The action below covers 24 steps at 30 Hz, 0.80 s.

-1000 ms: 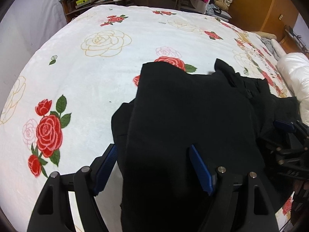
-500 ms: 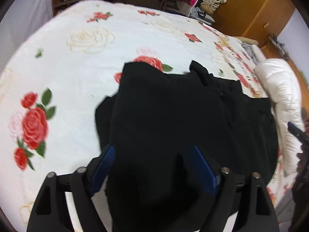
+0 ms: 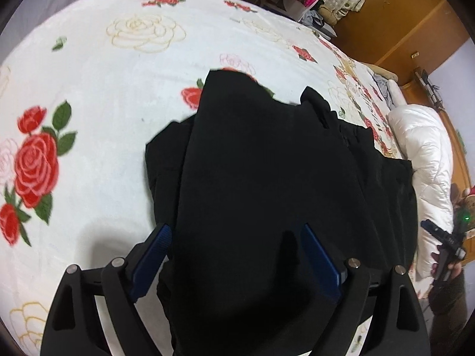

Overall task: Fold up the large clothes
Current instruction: 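Lower both open grippers onto one side edge of the folded black coat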

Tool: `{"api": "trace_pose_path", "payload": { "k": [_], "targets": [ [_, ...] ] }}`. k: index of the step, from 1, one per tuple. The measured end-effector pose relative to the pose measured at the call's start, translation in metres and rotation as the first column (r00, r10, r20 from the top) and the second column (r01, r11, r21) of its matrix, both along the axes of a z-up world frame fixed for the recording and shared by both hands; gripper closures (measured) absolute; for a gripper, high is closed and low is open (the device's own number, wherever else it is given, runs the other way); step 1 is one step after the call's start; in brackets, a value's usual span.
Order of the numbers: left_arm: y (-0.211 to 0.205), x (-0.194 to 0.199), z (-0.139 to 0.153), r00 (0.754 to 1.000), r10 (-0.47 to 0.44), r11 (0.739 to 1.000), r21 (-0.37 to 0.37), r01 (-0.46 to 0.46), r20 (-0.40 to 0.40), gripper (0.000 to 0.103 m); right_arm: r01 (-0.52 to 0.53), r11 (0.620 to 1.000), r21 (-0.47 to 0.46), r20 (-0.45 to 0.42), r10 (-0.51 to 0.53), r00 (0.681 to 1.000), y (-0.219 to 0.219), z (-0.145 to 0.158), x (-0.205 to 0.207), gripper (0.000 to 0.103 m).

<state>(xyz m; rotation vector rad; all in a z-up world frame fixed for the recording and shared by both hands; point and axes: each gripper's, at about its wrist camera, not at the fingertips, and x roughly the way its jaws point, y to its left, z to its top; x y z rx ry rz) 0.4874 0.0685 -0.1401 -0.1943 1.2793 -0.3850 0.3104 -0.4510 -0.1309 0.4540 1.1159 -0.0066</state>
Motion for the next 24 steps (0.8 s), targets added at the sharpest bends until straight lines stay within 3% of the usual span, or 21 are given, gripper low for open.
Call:
{"api": "trace_pose_path", "payload": {
  "k": [5, 10, 14, 18, 24],
  "targets": [
    [0.006, 0.003, -0.011, 0.999, 0.003, 0.998, -0.069, -0.006, -0.042, 0.007, -0.007, 0.992, 0.126, -0.019, 0.010, 1.000, -0.010, -0.019, 0.003, 0.016],
    [0.006, 0.010, -0.023, 0.998, -0.016, 0.999, -0.053, 0.012, -0.069, 0.005, -0.078, 0.989, 0.127, -0.028, 0.082, 0.996, -0.001, -0.031, 0.014, 0.016],
    [0.016, 0.014, -0.033, 0.996, 0.005, 0.998, -0.063, -0.011, -0.089, 0.001, -0.058, 0.990, 0.127, -0.065, 0.067, 0.996, -0.005, -0.047, 0.020, 0.016],
    [0.018, 0.017, -0.044, 0.993, 0.001, 0.997, -0.072, -0.010, -0.121, 0.000, -0.046, 0.985, 0.166, -0.073, 0.059, 0.996, -0.010, -0.058, 0.023, 0.005],
    [0.012, 0.019, -0.055, 0.986, -0.008, 0.995, -0.095, -0.008, -0.167, 0.000, -0.047, 0.967, 0.250, -0.067, 0.065, 0.996, -0.017, -0.069, 0.026, 0.002]
  ]
}}
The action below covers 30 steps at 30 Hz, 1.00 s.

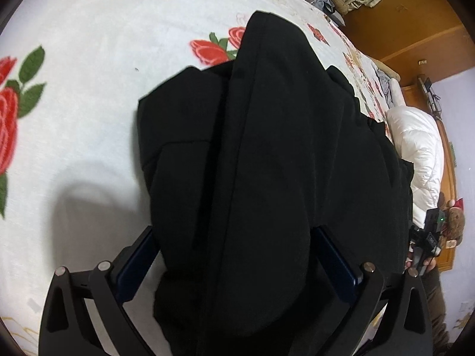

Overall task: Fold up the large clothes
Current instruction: 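Lower both open grippers onto one side edge of the folded black coat, then close both grippers on the coat's side edge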

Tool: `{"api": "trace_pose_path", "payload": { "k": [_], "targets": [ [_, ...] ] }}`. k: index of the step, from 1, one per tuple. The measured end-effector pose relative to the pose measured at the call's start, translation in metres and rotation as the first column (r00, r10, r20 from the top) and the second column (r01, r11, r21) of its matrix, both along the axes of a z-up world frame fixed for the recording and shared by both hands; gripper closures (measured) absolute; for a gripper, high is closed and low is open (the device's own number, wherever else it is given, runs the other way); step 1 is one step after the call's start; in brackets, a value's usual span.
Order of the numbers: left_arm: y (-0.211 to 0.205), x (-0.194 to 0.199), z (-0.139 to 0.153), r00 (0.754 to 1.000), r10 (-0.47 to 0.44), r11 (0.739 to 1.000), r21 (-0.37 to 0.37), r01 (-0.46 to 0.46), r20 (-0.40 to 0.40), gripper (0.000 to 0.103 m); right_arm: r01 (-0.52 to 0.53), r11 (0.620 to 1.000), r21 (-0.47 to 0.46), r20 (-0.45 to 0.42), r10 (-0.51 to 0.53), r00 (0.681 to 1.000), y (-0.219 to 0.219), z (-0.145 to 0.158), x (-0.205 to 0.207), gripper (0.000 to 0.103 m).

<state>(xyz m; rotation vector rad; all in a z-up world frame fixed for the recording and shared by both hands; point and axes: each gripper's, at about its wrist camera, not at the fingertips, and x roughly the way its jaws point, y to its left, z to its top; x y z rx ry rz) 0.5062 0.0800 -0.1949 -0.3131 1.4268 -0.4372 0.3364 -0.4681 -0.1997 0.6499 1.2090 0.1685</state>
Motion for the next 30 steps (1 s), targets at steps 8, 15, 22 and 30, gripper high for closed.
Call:
{"api": "trace_pose_path", "payload": {
  "k": [8, 15, 22, 30],
  "targets": [
    [0.005, 0.002, -0.009, 0.998, 0.000, 0.998, -0.070, -0.005, -0.070, 0.000, -0.029, 0.998, 0.061, -0.014, 0.030, 0.999, -0.010, -0.012, 0.002, 0.001],
    [0.013, 0.000, -0.013, 0.993, -0.008, 0.993, -0.116, -0.006, -0.115, 0.000, -0.019, 0.992, 0.121, -0.042, 0.025, 0.999, -0.013, -0.023, 0.006, 0.000],
    [0.020, 0.000, -0.013, 0.993, -0.017, 0.989, -0.150, 0.000, -0.115, 0.000, 0.012, 0.982, 0.190, -0.065, 0.000, 0.998, -0.024, -0.025, -0.003, 0.000],
    [0.006, 0.001, 0.003, 0.997, -0.049, 0.999, -0.017, 0.048, -0.054, 0.000, 0.003, 0.989, 0.145, -0.031, 0.002, 1.000, -0.016, -0.019, -0.005, 0.000]
  ]
}}
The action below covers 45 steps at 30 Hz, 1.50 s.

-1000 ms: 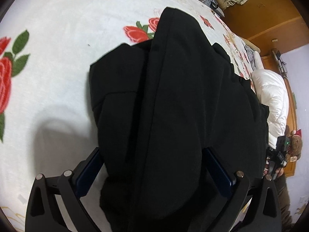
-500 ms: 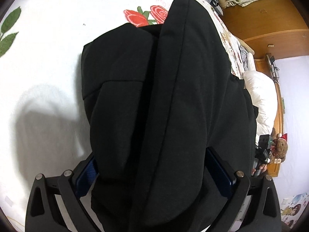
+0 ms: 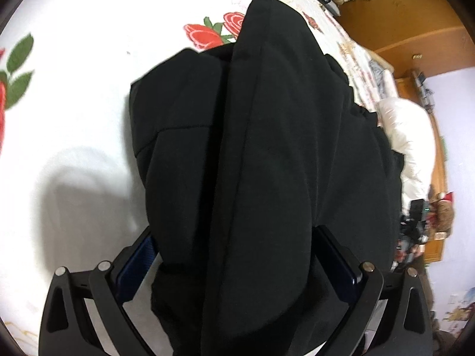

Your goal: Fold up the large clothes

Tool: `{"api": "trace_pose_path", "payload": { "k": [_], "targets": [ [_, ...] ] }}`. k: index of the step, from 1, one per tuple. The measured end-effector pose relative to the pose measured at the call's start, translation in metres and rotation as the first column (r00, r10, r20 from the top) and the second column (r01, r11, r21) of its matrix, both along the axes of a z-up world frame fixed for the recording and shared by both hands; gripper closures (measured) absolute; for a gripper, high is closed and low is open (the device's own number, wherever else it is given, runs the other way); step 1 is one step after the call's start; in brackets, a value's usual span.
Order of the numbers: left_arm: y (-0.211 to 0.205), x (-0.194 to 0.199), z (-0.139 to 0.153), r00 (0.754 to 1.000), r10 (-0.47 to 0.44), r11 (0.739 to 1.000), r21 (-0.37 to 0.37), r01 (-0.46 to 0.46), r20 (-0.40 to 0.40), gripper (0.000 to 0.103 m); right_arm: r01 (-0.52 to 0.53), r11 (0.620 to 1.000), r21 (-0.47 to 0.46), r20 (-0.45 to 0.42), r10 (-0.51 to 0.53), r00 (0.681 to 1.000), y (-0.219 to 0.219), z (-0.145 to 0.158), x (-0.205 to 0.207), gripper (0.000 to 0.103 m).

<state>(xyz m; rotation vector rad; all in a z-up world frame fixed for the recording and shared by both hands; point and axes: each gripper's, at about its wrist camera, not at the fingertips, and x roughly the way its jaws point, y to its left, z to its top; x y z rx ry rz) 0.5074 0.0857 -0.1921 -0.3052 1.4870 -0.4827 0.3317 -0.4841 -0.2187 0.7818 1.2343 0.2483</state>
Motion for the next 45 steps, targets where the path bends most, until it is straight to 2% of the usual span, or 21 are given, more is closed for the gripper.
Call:
{"api": "trace_pose_path", "payload": {
  "k": [2, 5, 17, 23, 29, 34, 37, 42, 45],
  "targets": [
    [-0.008, 0.001, 0.006, 0.999, -0.023, 0.999, 0.032, 0.022, 0.038, 0.000, -0.007, 1.000, -0.025, 0.013, 0.007, 1.000, 0.004, 0.003, 0.001, 0.000],
    [-0.012, 0.002, 0.002, 0.999, -0.017, 0.999, 0.042, 0.016, 0.031, 0.000, -0.031, 0.999, -0.042, 0.013, 0.032, 0.999, 0.010, 0.002, 0.005, 0.000],
    [-0.032, 0.005, -0.010, 0.999, -0.023, 0.989, 0.144, 0.027, -0.026, 0.000, -0.074, 0.995, -0.070, -0.004, 0.073, 0.997, 0.027, -0.006, 0.020, 0.000],
    [-0.037, 0.003, -0.019, 0.998, -0.012, 0.990, 0.141, 0.020, -0.057, 0.000, -0.073, 0.993, -0.093, -0.017, 0.071, 0.997, 0.028, -0.008, 0.019, 0.000],
    [-0.059, 0.000, -0.017, 0.997, -0.070, 0.966, 0.247, 0.075, -0.029, 0.000, -0.090, 0.986, -0.142, -0.044, 0.085, 0.995, 0.039, -0.010, 0.024, 0.000],
    [-0.068, -0.003, -0.010, 0.996, -0.094, 0.958, 0.273, 0.090, 0.002, 0.012, -0.099, 0.982, -0.160, -0.056, 0.091, 0.994, 0.042, -0.008, 0.027, 0.000],
    [-0.071, -0.007, -0.006, 0.994, -0.107, 0.952, 0.290, 0.096, 0.022, 0.016, -0.101, 0.979, -0.178, -0.040, 0.095, 0.995, 0.045, -0.003, 0.026, 0.006],
    [-0.074, -0.013, 0.001, 0.993, -0.105, 0.947, 0.310, 0.085, 0.048, 0.025, -0.122, 0.965, -0.231, -0.020, 0.121, 0.992, 0.054, 0.010, 0.023, 0.029],
    [-0.082, -0.018, 0.006, 0.990, -0.120, 0.933, 0.350, 0.088, 0.071, 0.030, -0.141, 0.950, -0.280, -0.024, 0.140, 0.990, 0.063, 0.017, 0.026, 0.038]
  ]
}}
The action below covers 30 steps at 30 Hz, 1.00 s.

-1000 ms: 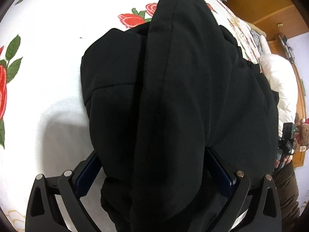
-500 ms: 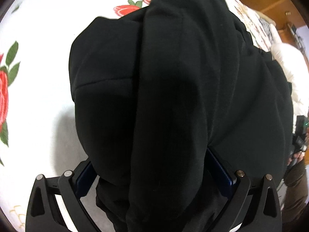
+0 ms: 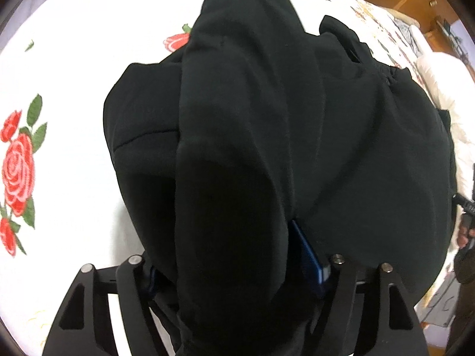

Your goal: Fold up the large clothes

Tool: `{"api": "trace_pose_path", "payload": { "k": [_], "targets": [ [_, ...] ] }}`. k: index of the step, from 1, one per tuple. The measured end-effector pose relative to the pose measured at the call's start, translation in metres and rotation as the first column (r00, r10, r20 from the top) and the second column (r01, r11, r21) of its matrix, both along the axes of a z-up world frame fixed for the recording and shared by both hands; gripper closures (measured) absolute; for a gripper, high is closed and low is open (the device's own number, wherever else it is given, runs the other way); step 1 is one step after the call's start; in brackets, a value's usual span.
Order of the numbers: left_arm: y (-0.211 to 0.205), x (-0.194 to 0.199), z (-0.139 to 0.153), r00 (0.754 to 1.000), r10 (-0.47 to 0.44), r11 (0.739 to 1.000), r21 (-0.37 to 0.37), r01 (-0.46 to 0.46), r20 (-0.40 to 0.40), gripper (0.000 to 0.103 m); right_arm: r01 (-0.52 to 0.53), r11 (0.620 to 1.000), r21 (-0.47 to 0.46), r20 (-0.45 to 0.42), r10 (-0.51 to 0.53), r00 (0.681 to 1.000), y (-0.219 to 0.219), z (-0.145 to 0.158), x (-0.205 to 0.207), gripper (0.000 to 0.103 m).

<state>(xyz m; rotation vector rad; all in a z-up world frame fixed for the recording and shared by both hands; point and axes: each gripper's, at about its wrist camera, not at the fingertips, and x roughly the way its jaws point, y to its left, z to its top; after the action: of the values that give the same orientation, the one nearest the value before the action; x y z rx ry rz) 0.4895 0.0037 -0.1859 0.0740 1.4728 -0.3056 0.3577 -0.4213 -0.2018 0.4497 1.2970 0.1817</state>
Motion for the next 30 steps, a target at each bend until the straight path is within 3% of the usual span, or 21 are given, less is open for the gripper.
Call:
{"api": "trace_pose_path", "payload": {
  "k": [7, 16, 23, 26, 30],
  "targets": [
    [-0.011, -0.010, 0.010, 0.999, 0.007, 0.996, 0.084, -0.011, 0.054, 0.037, -0.040, 0.977, -0.208, 0.022, 0.046, 0.999, 0.031, 0.017, 0.001, 0.052],
    [-0.038, -0.028, 0.020, 0.989, -0.011, 0.981, 0.195, -0.018, 0.146, 0.049, -0.058, 0.880, -0.471, 0.068, 0.101, 0.993, 0.070, 0.029, -0.005, 0.063],
    [-0.045, -0.045, 0.026, 0.970, -0.067, 0.957, 0.291, -0.004, 0.233, 0.053, -0.044, 0.797, -0.602, 0.092, 0.124, 0.988, 0.090, 0.037, -0.014, 0.067],
    [-0.044, -0.046, 0.023, 0.968, -0.067, 0.952, 0.307, -0.011, 0.243, 0.052, -0.038, 0.803, -0.595, 0.085, 0.111, 0.990, 0.081, 0.036, -0.015, 0.067],
    [-0.043, -0.033, 0.020, 0.973, -0.027, 0.954, 0.296, -0.042, 0.228, 0.043, -0.036, 0.808, -0.588, 0.081, 0.103, 0.991, 0.076, 0.033, -0.012, 0.067]
  ]
}}
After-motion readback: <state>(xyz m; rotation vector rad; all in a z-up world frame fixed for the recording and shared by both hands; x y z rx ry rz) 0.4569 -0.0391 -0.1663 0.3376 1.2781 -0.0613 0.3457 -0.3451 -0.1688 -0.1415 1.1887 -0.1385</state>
